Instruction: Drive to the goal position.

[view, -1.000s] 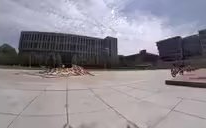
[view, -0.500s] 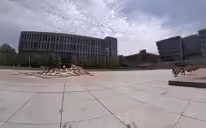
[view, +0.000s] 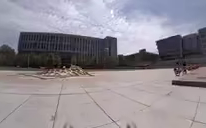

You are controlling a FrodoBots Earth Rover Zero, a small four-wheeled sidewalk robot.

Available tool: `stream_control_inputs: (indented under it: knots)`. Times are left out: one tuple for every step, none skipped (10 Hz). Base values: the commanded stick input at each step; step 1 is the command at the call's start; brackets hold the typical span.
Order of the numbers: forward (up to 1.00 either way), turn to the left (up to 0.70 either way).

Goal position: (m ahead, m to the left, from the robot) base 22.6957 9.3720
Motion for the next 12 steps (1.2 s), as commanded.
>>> stream_control_inputs:
  knots:
    - [0.45, 0.00]
    - [0.45, 0.00]
    - [0.45, 0.00]
    - [0.45, 0.00]
    - [0.45, 0.00]
    - [0.45, 0.00]
    - [0.45, 0.00]
    - [0.45, 0.00]
    - [0.45, 0.00]
    - [0.45, 0.00]
    - [0.45, 0.00]
    - [0.45, 0.00]
